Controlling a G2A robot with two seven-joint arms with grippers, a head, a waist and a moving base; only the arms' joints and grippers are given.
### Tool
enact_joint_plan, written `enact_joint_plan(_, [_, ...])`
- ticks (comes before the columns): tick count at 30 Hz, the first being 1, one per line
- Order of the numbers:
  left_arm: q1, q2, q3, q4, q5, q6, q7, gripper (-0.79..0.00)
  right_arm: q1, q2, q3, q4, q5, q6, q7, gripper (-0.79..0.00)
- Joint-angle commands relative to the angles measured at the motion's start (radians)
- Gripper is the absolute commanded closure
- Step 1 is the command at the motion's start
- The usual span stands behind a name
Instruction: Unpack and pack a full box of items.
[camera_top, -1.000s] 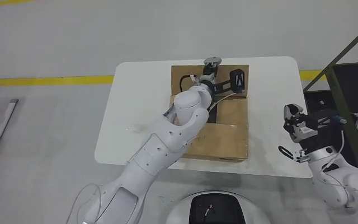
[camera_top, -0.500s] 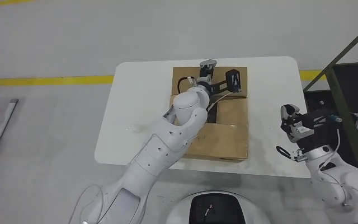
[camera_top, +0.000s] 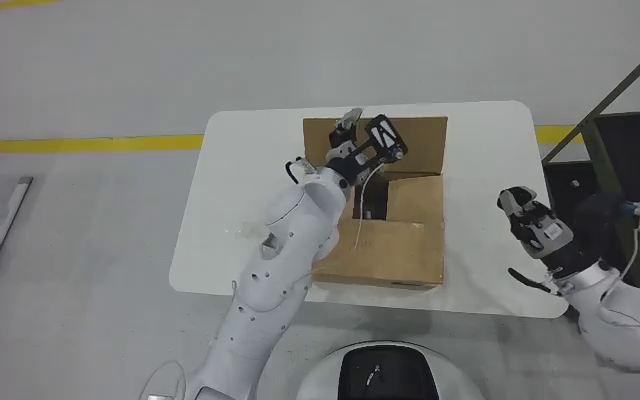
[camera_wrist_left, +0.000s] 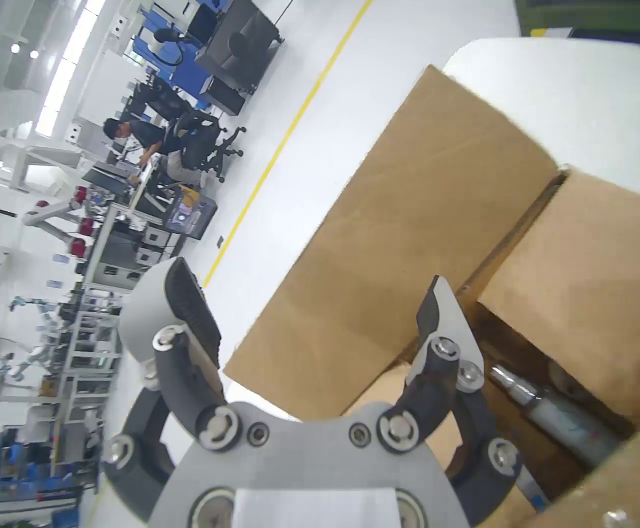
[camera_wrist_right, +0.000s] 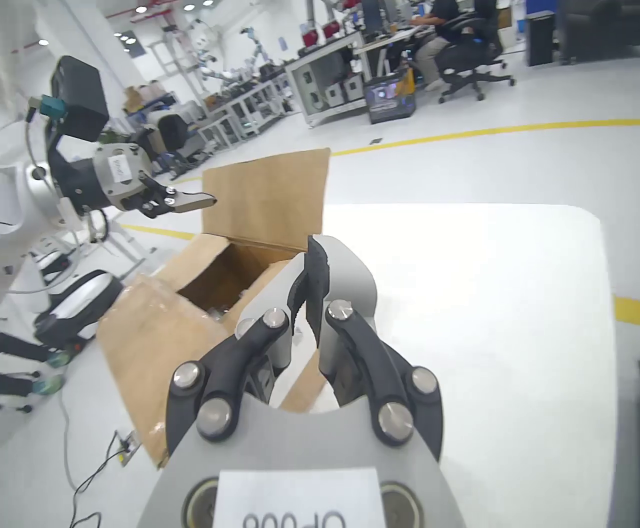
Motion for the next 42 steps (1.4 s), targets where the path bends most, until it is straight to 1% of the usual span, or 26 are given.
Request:
enact_joint_plan(1, [0.032,0.008,-0.031,-0.054,-0.048,-0.058,-0.023,-0.785,0.005,0.007,-0.004,0.012,0.037,-0.127,0.042,-0.086])
enact_joint_plan(2, [0.050,0.010,-0.046,-0.073,-0.076,-0.071,-0.029,-0.785,0.011,0.011,-0.002,0.013,0.039,-0.180,0.057,-0.102])
enact_joint_plan(4, [0.077,0.015,-0.073,-0.112,-0.111,-0.093,-0.050,-0.785,0.013,0.016,-0.015,0.031,0.080,-0.284,0.074,-0.092])
enact_joint_plan(6, [0.101,0.021,-0.094,-0.147,-0.131,-0.116,-0.070,-0.785,0.020,0.021,-0.023,0.045,0.104,-0.339,0.094,-0.111])
enact_joint_plan(8, [0.125,0.027,-0.114,-0.178,-0.140,-0.139,-0.088,-0.785,0.026,0.026,-0.034,0.054,0.118,-0.380,0.120,-0.194])
enact_joint_plan(9, [0.138,0.029,-0.125,-0.191,-0.149,-0.149,-0.097,-0.785,0.028,0.028,-0.040,0.056,0.115,-0.389,0.134,-0.360])
enact_joint_plan(10, [0.150,0.033,-0.136,-0.206,-0.149,-0.159,-0.105,-0.785,0.032,0.030,-0.040,0.055,0.090,-0.387,0.157,-0.785])
enact_joint_plan(14, [0.187,0.044,-0.160,-0.243,-0.141,-0.204,-0.092,-0.785,0.032,0.030,-0.040,0.055,0.090,-0.387,0.157,-0.785])
enact_joint_plan(19, [0.187,0.044,-0.160,-0.243,-0.141,-0.204,-0.092,-0.785,0.032,0.030,-0.040,0.055,0.090,-0.387,0.157,-0.785])
enact_joint_plan(22, [0.187,0.044,-0.160,-0.243,-0.141,-0.204,-0.092,-0.785,0.030,0.030,-0.052,0.052,0.106,-0.368,0.148,-0.785])
enact_joint_plan(23, [0.187,0.044,-0.160,-0.243,-0.141,-0.204,-0.092,-0.785,0.033,0.032,-0.048,0.048,0.094,-0.357,0.155,-0.785])
enact_joint_plan(27, [0.187,0.044,-0.160,-0.243,-0.141,-0.204,-0.092,-0.785,0.053,0.036,-0.055,0.070,0.132,-0.312,0.175,-0.785])
enact_joint_plan(30, [0.187,0.044,-0.160,-0.243,-0.141,-0.204,-0.092,-0.785,0.079,0.041,-0.072,0.093,0.171,-0.303,0.209,-0.785])
enact_joint_plan(32, [0.199,0.045,-0.164,-0.243,-0.133,-0.174,-0.083,-0.785,0.101,0.044,-0.088,0.112,0.172,-0.303,0.236,-0.785])
enact_joint_plan(33, [0.206,0.046,-0.166,-0.244,-0.128,-0.153,-0.078,-0.785,0.116,0.046,-0.092,0.113,0.131,-0.304,0.258,-0.785])
enact_joint_plan(36, [0.216,0.048,-0.180,-0.245,-0.117,-0.111,-0.085,-0.785,0.132,0.046,-0.137,0.133,0.106,-0.316,0.253,-0.785])
enact_joint_plan(42, [0.218,0.057,-0.213,-0.248,-0.096,-0.106,-0.115,-0.785,0.149,0.047,-0.186,0.167,0.057,-0.314,0.238,-0.785])
